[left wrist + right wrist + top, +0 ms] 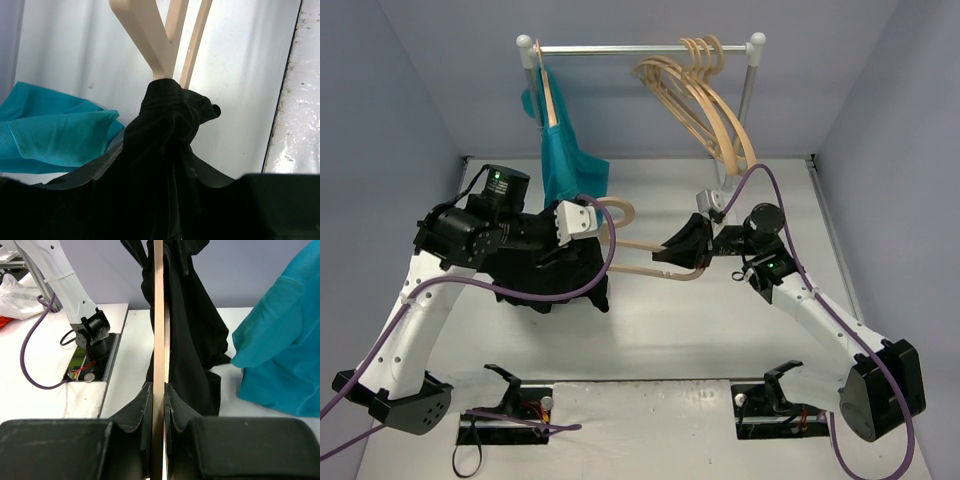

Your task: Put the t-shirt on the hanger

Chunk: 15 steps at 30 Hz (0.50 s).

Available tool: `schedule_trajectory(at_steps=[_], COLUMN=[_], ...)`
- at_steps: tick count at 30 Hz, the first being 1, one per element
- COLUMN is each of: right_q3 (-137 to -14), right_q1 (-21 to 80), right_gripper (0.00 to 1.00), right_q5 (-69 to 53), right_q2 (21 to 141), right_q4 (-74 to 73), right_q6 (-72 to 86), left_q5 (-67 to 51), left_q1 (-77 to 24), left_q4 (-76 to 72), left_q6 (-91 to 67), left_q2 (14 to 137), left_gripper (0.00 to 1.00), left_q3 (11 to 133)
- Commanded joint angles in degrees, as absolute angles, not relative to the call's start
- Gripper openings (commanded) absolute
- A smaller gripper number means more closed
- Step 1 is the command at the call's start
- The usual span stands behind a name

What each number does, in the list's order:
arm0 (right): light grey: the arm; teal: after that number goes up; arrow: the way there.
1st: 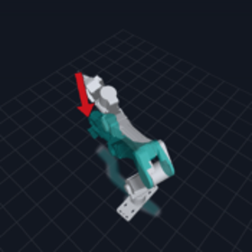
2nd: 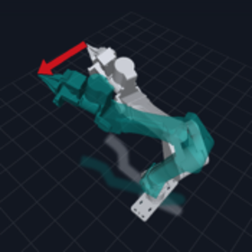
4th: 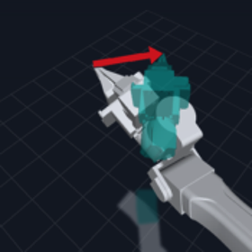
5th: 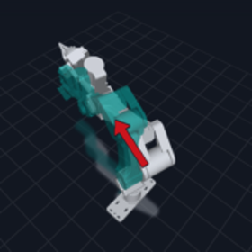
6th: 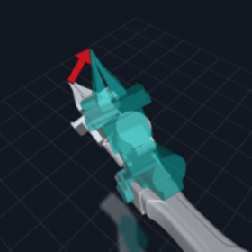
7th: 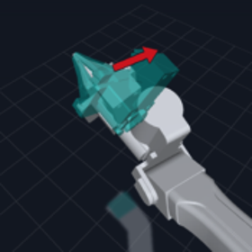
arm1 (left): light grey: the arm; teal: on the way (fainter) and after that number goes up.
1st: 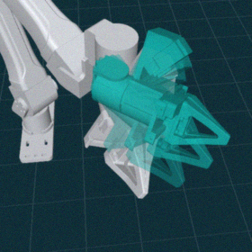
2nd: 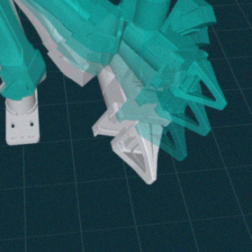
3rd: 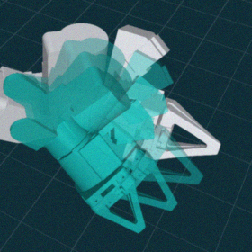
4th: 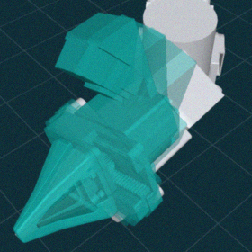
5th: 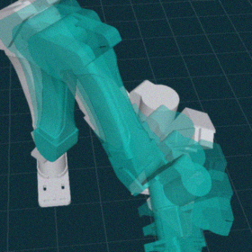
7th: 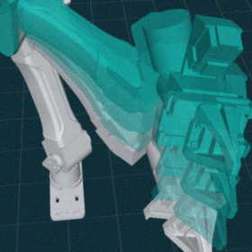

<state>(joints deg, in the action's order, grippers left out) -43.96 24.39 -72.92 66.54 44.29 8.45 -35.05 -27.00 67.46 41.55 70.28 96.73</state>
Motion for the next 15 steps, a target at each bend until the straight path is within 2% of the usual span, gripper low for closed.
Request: schedule_trajectory(at_steps=[1,3,5,6,7,8,13,15], right_q3=[-48.1,-48.4,-48.8,-48.9,-49.0,-49.2,-49.1,-49.2], right_q1=[23.9,23.6,23.6,23.6,23.6,23.6,23.1,22.8], right_gripper=[0.00,0.00,0.00,0.00,0.00,0.00,0.01,0.06], right_q5=[-74.8,-74.9,-75.0,-75.0,-75.0,-75.1,-74.2,-73.5], right_q2=[66.0,66.0,66.2,66.2,66.3,66.5,67.4,67.8], right_q4=[50.5,50.4,50.3,50.3,50.3,50.2,49.7,49.4], right_q6=[7.6,7.6,7.6,7.6,7.6,7.6,7.6,7.9], left_q5=[-38.7,-39.2,-39.6,-40.0,-40.3,-40.8,-41.1,-41.0], left_q1=[-26.3,-26.2,-26.2,-26.2,-26.2,-26.2,-26.2,-26.2], left_q4=[66.0,66.0,66.0,66.0,66.0,66.0,66.0,65.9], left_q6=[42.9,43.0,43.1,43.2,43.3,43.6,45.1,45.1], left_q2=[69.3,69.3,69.5,69.5,69.5,69.6,68.9,68.5], left_gripper=[0.36,0.35,0.24,0.23,0.17,0.02,0.00,0.00], left_q3=[97.1,96.9,96.5,96.5,96.4,96.4,96.3,96.4])
